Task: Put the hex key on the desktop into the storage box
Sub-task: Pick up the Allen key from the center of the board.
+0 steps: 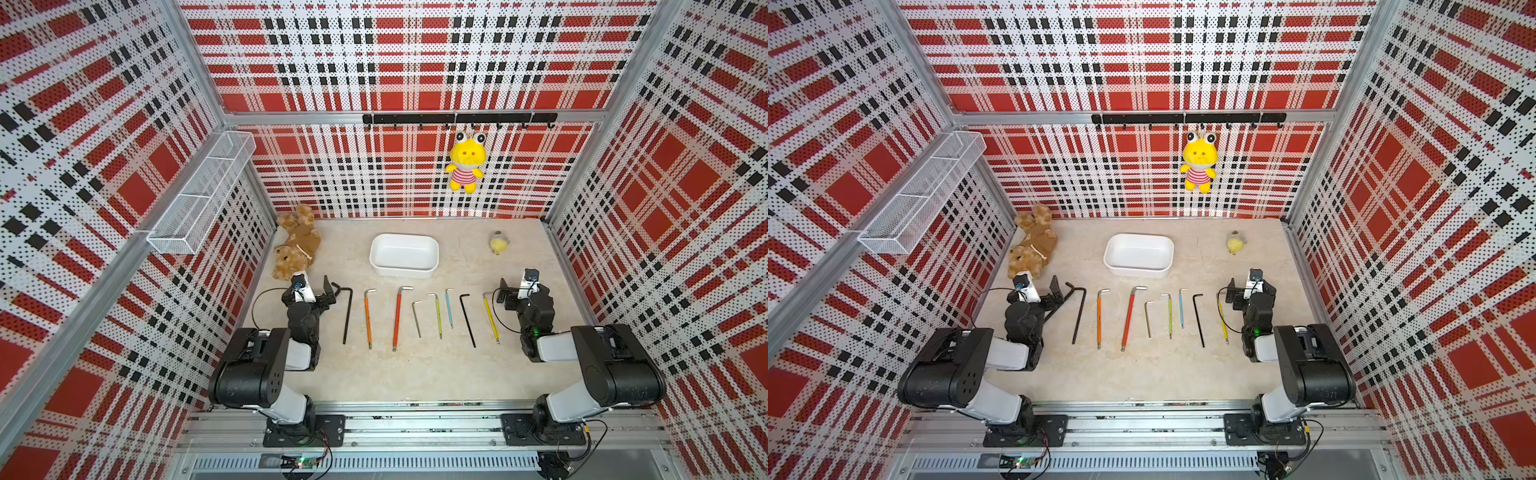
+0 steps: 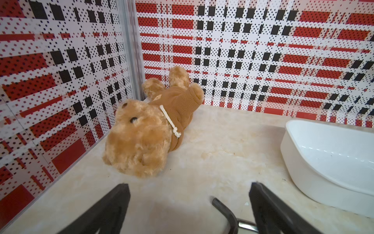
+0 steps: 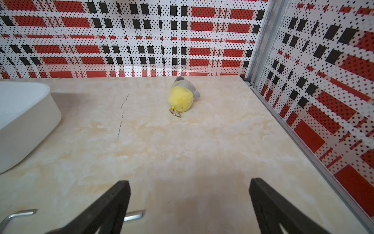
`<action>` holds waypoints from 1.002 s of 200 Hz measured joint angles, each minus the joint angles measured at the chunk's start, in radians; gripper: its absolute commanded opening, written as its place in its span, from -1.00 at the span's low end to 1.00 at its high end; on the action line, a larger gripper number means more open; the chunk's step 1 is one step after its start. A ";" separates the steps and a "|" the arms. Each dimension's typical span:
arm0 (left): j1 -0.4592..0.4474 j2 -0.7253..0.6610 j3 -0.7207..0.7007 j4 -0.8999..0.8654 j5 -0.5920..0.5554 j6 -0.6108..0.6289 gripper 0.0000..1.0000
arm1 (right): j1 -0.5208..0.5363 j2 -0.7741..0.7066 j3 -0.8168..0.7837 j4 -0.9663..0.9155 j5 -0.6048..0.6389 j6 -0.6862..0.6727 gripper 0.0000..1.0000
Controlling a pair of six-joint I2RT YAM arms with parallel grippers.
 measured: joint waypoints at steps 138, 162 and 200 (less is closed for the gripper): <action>-0.002 -0.069 0.047 -0.111 -0.020 -0.007 0.95 | 0.000 -0.060 0.129 -0.234 0.023 0.001 1.00; -0.039 -0.214 0.125 -0.259 -0.071 -0.017 0.91 | 0.000 -0.116 0.336 -0.460 0.069 0.015 1.00; -0.094 -0.349 0.331 -0.536 -0.114 -0.037 0.93 | 0.007 -0.101 0.742 -0.965 0.102 0.088 1.00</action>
